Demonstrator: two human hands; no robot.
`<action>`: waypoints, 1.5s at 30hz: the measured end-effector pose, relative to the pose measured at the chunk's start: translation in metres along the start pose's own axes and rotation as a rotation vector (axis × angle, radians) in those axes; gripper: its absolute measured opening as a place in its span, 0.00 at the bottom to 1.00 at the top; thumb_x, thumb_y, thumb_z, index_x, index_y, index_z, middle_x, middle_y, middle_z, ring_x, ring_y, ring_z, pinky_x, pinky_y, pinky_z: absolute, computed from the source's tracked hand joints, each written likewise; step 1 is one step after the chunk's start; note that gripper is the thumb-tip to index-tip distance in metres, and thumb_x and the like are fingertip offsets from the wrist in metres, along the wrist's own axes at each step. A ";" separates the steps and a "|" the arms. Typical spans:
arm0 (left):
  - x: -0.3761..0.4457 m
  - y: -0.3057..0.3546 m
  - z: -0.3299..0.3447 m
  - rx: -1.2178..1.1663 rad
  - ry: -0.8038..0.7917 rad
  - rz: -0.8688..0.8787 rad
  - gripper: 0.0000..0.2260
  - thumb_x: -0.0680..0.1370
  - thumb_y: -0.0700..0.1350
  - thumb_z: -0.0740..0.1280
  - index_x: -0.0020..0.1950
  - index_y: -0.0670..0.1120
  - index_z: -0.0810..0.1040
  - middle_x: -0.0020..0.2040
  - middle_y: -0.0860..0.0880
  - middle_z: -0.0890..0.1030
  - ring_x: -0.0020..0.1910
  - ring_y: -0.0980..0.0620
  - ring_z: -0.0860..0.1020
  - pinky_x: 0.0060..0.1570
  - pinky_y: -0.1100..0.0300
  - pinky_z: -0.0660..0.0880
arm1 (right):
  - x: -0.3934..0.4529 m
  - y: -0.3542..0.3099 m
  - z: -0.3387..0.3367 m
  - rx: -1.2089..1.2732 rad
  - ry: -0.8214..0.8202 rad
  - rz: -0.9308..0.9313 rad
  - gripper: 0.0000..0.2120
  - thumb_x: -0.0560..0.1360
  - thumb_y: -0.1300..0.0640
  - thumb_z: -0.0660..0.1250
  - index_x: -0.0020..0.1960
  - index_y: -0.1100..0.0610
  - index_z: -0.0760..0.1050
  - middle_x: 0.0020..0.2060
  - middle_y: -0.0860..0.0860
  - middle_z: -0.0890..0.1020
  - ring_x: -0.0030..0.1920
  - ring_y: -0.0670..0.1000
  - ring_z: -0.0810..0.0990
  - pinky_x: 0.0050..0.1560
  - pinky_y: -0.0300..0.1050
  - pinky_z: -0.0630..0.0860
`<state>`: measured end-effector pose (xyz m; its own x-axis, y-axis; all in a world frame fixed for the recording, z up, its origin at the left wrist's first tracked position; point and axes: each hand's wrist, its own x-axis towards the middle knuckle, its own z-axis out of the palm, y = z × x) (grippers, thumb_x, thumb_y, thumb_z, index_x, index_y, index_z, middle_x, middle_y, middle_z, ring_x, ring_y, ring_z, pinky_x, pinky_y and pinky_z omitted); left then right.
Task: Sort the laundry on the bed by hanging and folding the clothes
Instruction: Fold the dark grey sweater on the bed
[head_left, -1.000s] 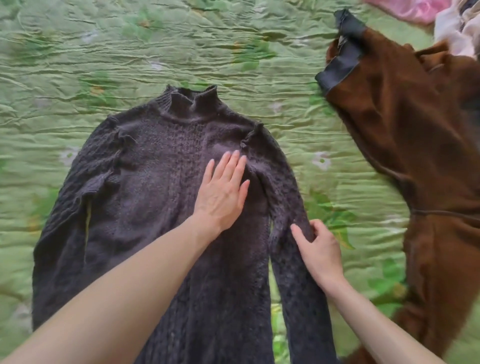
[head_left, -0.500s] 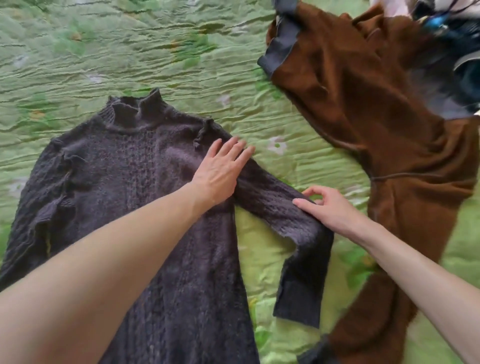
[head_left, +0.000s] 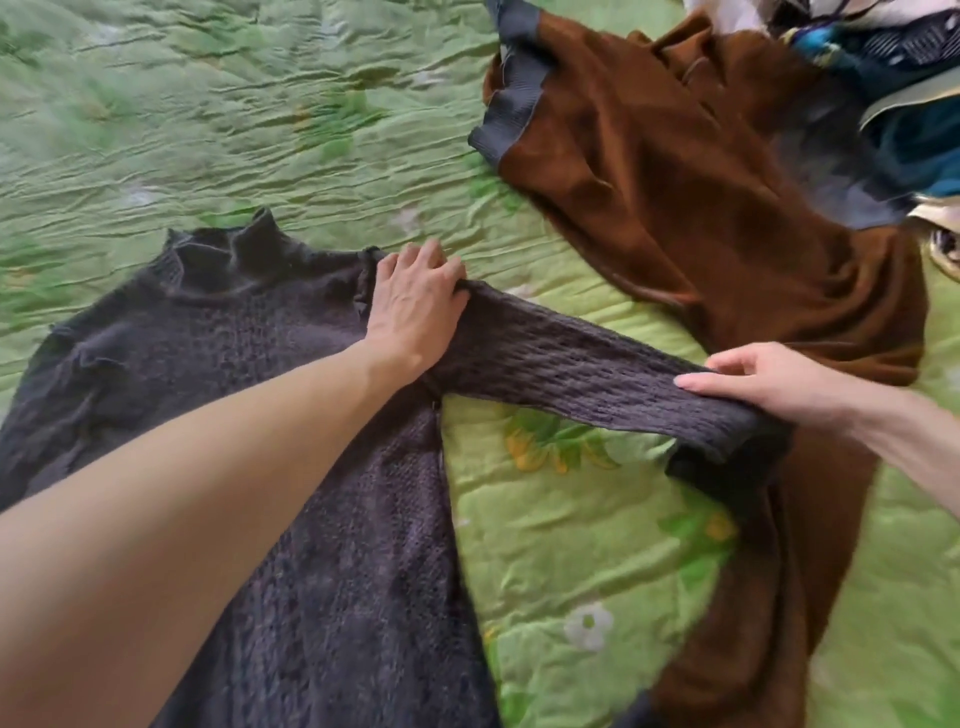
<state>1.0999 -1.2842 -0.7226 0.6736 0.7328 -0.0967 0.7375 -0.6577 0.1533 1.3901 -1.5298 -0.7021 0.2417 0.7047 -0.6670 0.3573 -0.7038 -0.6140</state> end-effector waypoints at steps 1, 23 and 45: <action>0.000 0.000 0.003 0.024 -0.009 -0.028 0.15 0.84 0.52 0.64 0.67 0.45 0.77 0.71 0.43 0.72 0.71 0.39 0.68 0.72 0.44 0.62 | 0.002 -0.002 -0.011 -0.087 0.014 -0.010 0.26 0.66 0.33 0.74 0.41 0.57 0.84 0.32 0.47 0.80 0.35 0.44 0.73 0.40 0.46 0.66; -0.046 -0.028 0.056 -0.087 0.027 -0.091 0.31 0.83 0.54 0.45 0.86 0.46 0.56 0.86 0.45 0.55 0.85 0.45 0.52 0.83 0.45 0.45 | 0.019 0.040 -0.062 -0.412 0.742 0.027 0.15 0.78 0.46 0.71 0.40 0.56 0.77 0.31 0.50 0.79 0.45 0.64 0.83 0.49 0.58 0.79; -0.062 -0.015 0.070 0.037 -0.092 0.194 0.32 0.84 0.67 0.43 0.86 0.57 0.46 0.87 0.48 0.49 0.85 0.45 0.46 0.82 0.40 0.47 | -0.003 0.103 -0.037 -0.013 0.808 0.157 0.08 0.80 0.51 0.71 0.51 0.56 0.76 0.47 0.54 0.81 0.48 0.54 0.78 0.49 0.45 0.68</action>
<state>1.0503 -1.3317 -0.7880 0.8032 0.5741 -0.1589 0.5940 -0.7918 0.1421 1.4593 -1.6010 -0.7481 0.8626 0.4493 -0.2324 0.2747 -0.8018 -0.5307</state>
